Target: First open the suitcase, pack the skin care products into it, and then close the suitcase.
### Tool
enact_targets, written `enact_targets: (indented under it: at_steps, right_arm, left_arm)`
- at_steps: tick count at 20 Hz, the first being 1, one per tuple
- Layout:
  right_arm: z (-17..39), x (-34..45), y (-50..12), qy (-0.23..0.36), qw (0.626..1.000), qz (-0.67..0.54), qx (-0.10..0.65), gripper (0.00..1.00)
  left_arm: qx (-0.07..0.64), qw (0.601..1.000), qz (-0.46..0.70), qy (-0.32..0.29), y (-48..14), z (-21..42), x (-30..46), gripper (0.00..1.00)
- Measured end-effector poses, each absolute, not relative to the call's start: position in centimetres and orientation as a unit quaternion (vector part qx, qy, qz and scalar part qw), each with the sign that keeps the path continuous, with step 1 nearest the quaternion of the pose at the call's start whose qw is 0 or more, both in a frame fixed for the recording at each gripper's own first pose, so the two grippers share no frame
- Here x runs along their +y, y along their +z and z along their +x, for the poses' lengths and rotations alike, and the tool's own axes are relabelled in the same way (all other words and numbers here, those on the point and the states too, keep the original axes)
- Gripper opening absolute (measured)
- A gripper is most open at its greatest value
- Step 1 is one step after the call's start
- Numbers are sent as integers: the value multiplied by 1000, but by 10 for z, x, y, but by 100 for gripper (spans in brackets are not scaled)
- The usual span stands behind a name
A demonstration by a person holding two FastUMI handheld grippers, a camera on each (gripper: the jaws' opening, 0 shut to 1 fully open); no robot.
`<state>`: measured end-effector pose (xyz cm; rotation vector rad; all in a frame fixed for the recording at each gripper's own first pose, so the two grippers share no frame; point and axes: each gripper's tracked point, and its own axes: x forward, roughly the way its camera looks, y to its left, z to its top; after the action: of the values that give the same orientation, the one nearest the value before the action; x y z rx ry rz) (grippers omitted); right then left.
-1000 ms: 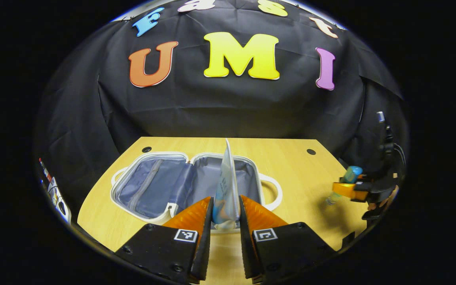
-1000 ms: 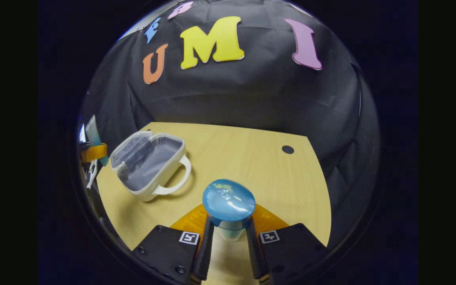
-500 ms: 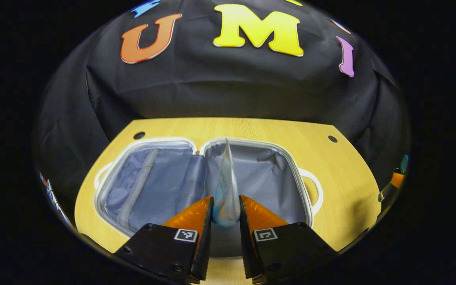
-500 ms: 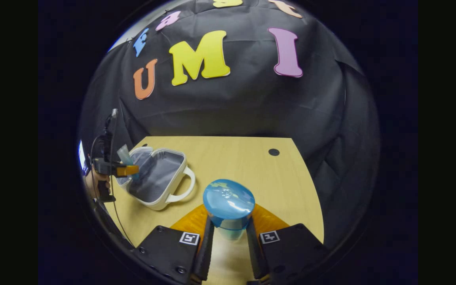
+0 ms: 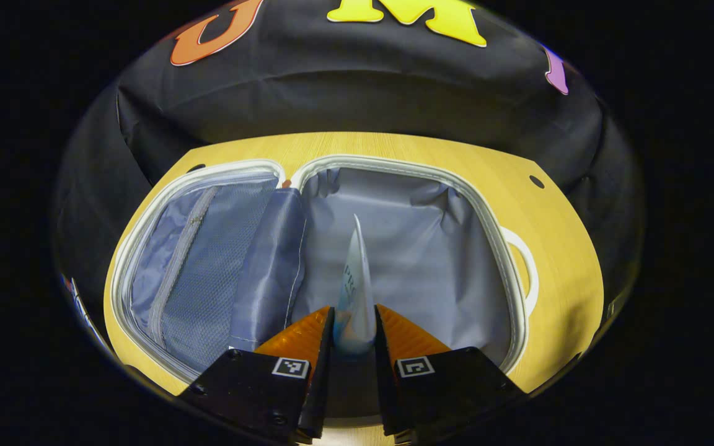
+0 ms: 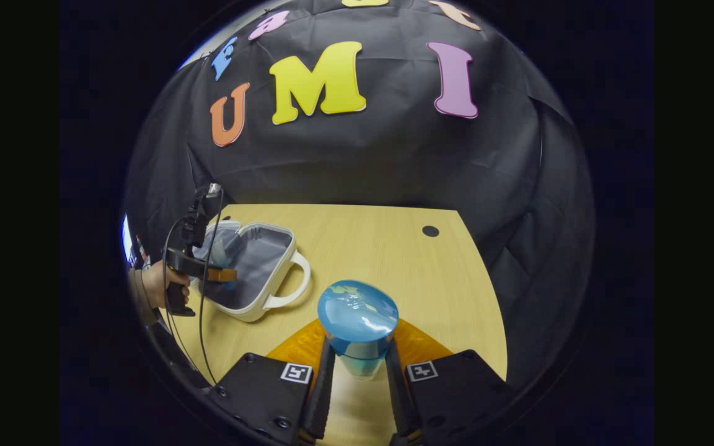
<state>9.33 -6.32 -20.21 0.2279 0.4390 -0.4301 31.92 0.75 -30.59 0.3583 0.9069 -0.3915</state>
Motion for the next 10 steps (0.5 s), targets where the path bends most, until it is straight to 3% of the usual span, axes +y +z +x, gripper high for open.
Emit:
enact_targets:
  at_steps: [3,4,8,9,10]
  right_arm:
    - [98,-58,-204,-206,948,107,219,39]
    - [99,-57,-204,-205,948,108,220,39]
    - [104,-49,-208,-192,948,106,229,39]
    - [104,-47,-208,-189,949,104,231,39]
    - [103,-45,-208,-185,950,103,231,39]
  left_arm:
    - [452,857,169,-179,-314,315,10,42]
    - [452,857,171,-180,-316,317,9,37]
    - [453,851,195,-180,-316,319,7,37]
    - [452,850,203,-181,-315,318,6,43]
    - [451,849,207,-182,-316,319,5,37]
